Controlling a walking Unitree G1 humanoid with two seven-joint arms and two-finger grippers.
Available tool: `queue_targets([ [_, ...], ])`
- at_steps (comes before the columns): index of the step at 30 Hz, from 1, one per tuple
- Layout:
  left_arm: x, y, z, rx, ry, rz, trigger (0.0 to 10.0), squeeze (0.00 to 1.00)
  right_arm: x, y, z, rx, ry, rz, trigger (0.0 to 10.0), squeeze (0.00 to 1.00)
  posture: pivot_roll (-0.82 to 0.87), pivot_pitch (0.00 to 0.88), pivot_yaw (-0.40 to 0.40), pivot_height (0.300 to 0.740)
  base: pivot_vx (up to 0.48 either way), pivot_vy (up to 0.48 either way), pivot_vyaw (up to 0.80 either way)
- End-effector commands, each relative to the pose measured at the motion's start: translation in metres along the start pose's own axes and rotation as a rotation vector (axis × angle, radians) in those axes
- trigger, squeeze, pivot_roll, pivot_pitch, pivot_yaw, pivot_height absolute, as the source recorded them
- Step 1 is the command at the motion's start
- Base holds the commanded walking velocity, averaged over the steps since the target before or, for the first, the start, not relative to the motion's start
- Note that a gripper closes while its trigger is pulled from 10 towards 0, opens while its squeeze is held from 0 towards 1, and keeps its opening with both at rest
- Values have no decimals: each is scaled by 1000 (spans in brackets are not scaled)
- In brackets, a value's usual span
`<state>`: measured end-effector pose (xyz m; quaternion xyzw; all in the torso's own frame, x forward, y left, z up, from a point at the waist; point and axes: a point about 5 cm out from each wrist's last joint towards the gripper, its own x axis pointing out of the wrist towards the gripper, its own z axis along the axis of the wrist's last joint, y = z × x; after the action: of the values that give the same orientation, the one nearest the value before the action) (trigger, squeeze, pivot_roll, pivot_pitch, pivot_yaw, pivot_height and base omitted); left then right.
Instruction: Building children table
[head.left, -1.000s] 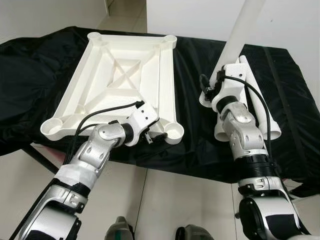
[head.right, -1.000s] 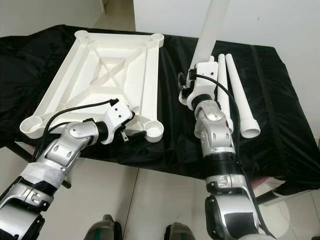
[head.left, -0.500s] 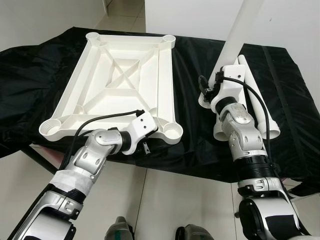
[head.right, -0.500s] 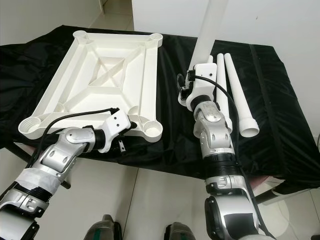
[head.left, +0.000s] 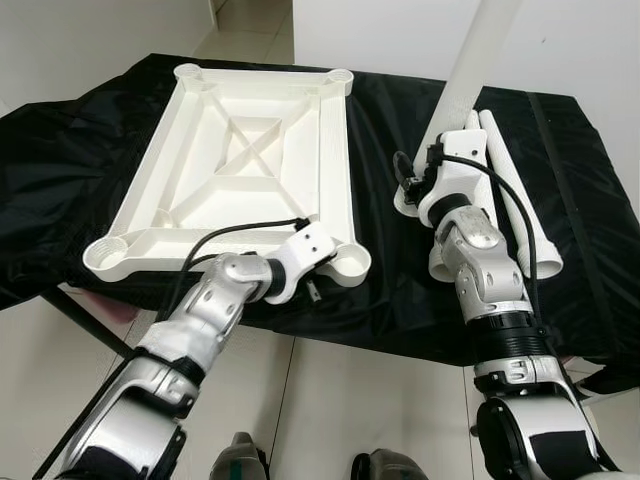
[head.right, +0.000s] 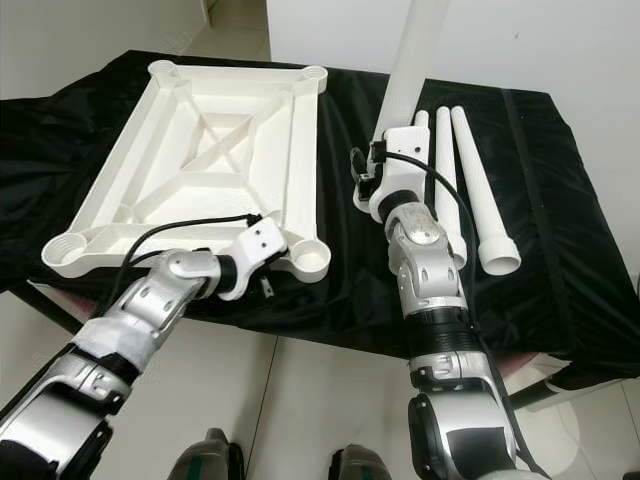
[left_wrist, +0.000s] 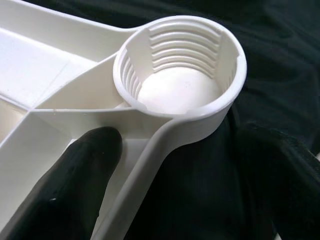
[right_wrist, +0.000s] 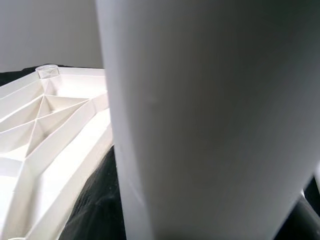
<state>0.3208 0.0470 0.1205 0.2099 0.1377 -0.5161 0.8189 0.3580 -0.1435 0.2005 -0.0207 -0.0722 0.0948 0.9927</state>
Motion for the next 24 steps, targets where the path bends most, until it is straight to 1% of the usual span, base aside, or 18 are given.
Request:
queue_targets([
  [1, 5, -2, 2, 25, 9, 4, 10000, 0, -2, 4, 0, 0, 1, 12, 10000, 0, -45, 48, 34, 740, 0, 0, 0],
  [2, 7, -3, 5, 26, -1, -2, 10000, 0, -2, 4, 0, 1, 2, 11, 10000, 0, -46, 49, 35, 740, 0, 0, 0],
  [4, 7, -3, 5, 26, -1, -2, 10000, 0, -2, 4, 0, 1, 2, 11, 10000, 0, -46, 49, 35, 740, 0, 0, 0],
  [6, 15, -5, 15, 36, -22, -2, 10000, 0, -4, 4, -3, 6, 9, 2, 10000, 0, -47, 61, 38, 740, 0, 0, 0],
  [8, 15, -5, 15, 36, -22, -2, 10000, 0, -4, 4, -3, 6, 9, 2, 10000, 0, -47, 61, 38, 740, 0, 0, 0],
  [10, 19, -5, 21, 41, -37, 5, 10000, 0, -5, 4, -5, 12, 17, -6, 10000, 0, -43, 70, 42, 740, 0, 0, 0],
  [13, 18, -2, 24, 42, -46, 20, 10000, 0, -6, 5, -6, 14, 19, -10, 10000, 0, -34, 71, 43, 740, 0, 0, 0],
  [14, 16, 2, 26, 36, -58, 36, 10000, 0, -6, 5, -6, 12, 17, -11, 10000, 0, -29, 71, 44, 740, 0, 0, 0],
  [15, 16, 2, 26, 36, -58, 36, 10000, 0, -6, 5, -6, 12, 17, -11, 10000, 0, -29, 71, 44, 740, 0, 0, 0],
  [16, 12, 6, 29, 23, -76, 57, 10000, 0, -7, 6, -7, 7, 12, -13, 10000, 0, -23, 68, 46, 740, 0, 0, 0],
  [17, 12, 6, 29, 23, -76, 57, 10000, 0, -7, 6, -7, 7, 12, -13, 10000, 0, -23, 68, 46, 740, 0, 0, 0],
  [19, 0, 14, 33, -6, -111, 106, 10000, 0, -9, 10, -8, -24, 2, -17, 10000, 0, -10, 59, 48, 740, 0, 0, 0],
  [20, 0, 14, 33, -6, -111, 106, 10000, 0, -9, 10, -8, -24, 2, -17, 10000, 0, -10, 59, 48, 740, 0, 0, 0],
  [22, -6, 18, 34, -27, -130, 128, 10000, 0, -11, 14, -11, -15, 12, 29, 10000, 0, 3, 51, 51, 740, 0, 0, 0],
  [23, -6, 18, 34, -27, -130, 128, 10000, 0, -11, 14, -11, -15, 12, 29, 10000, 0, 3, 51, 51, 740, 0, 0, 0],
  [24, -14, 22, 34, -38, -147, 161, 10000, 0, -12, 14, -12, -16, 10, 45, 10000, 0, 7, 48, 53, 740, 0, 0, 0],
])
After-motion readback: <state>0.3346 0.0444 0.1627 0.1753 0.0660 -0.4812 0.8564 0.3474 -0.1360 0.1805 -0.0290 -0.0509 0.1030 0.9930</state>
